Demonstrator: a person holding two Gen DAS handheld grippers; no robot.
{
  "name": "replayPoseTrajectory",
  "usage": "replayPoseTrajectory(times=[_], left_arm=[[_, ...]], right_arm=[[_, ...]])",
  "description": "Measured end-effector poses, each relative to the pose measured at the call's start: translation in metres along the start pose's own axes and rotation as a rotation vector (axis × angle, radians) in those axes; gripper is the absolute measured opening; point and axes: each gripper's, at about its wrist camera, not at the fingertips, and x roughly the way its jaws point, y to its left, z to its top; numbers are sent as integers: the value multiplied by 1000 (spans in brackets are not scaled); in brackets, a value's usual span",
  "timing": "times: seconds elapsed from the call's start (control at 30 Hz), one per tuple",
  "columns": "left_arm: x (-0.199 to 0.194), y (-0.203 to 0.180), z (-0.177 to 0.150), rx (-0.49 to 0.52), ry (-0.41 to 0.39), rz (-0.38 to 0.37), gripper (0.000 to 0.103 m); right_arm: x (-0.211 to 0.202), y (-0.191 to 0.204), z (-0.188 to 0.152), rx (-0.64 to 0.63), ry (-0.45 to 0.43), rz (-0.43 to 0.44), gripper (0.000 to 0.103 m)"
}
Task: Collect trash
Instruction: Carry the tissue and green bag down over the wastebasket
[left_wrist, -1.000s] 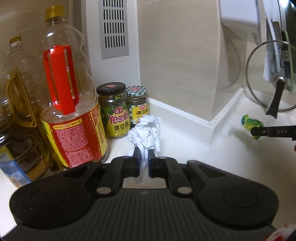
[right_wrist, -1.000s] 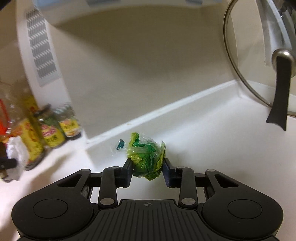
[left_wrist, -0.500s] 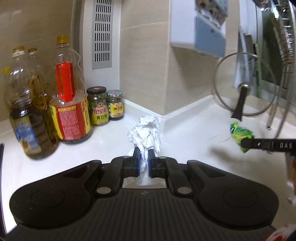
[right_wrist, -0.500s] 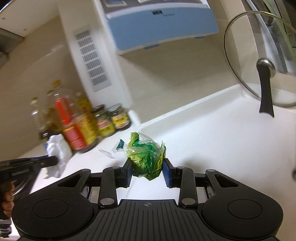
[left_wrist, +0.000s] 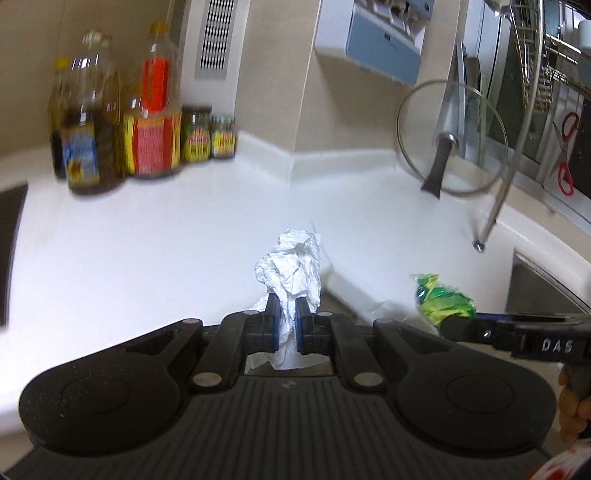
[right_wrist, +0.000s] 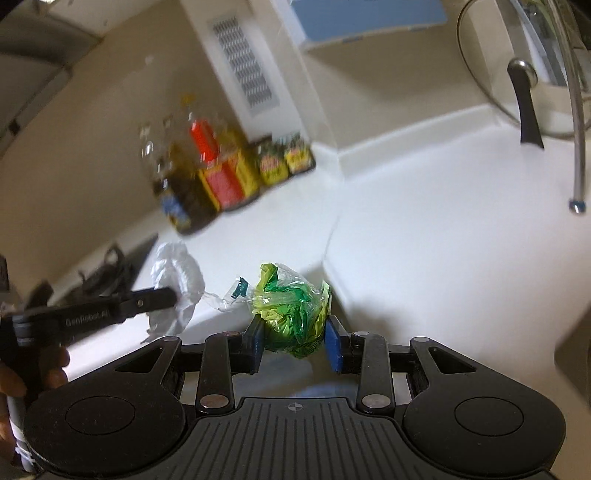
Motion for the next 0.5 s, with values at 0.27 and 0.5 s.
replayPoseTrajectory(times=[0.27,0.5], left_arm=[[-1,13,-49,-36,124,-11,8],[5,29,-73,-39,198,-26,8]], right_arm=[[7,20,-61,-8,141,-45,35],[35,20,-106,18,270,-90,35]])
